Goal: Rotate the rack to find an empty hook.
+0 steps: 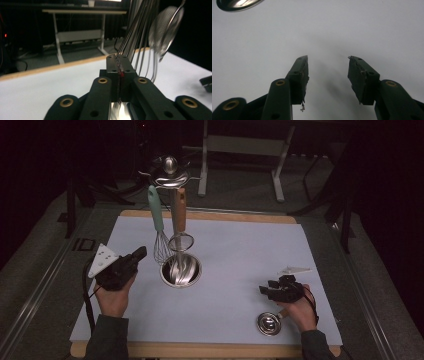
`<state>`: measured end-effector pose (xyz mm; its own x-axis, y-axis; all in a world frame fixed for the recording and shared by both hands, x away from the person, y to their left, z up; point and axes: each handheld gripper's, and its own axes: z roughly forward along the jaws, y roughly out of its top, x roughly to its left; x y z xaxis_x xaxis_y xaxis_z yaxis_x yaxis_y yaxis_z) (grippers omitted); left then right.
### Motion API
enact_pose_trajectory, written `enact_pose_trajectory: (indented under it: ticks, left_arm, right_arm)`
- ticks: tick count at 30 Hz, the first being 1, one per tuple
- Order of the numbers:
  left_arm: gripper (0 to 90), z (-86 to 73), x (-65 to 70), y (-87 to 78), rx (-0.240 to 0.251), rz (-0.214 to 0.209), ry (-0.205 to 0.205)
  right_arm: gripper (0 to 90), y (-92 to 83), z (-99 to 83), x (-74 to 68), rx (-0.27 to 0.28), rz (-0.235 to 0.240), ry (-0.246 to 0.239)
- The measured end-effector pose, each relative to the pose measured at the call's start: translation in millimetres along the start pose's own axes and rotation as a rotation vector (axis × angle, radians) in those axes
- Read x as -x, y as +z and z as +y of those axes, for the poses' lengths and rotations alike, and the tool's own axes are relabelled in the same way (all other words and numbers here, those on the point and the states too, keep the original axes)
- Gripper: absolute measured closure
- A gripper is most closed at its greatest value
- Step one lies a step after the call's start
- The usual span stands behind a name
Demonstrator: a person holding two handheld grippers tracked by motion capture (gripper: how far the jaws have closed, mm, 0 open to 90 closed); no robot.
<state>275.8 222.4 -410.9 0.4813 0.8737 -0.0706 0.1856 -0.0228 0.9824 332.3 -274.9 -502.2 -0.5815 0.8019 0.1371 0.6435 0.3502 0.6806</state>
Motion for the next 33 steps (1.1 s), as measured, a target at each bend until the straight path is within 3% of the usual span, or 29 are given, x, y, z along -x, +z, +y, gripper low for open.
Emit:
enact_pose_trajectory:
  ticks: [12,22,33]
  left_arm:
    - [89.6,37.0,5.2,-9.6,0.146,-0.023,-0.009]
    - [89.6,66.9,16.9,-14.2,0.27,-0.045,0.036]
    - [89.6,97.0,31.5,-9.7,0.38,-0.071,0.039]
  right_arm:
    - [50.7,-3.8,-7.9,9.0,0.006,-0.01,0.034]
    - [50.7,-4.3,-9.5,10.4,0.005,-0.016,0.041]
    - [50.7,-3.5,-12.5,11.9,-0.003,-0.016,0.046]
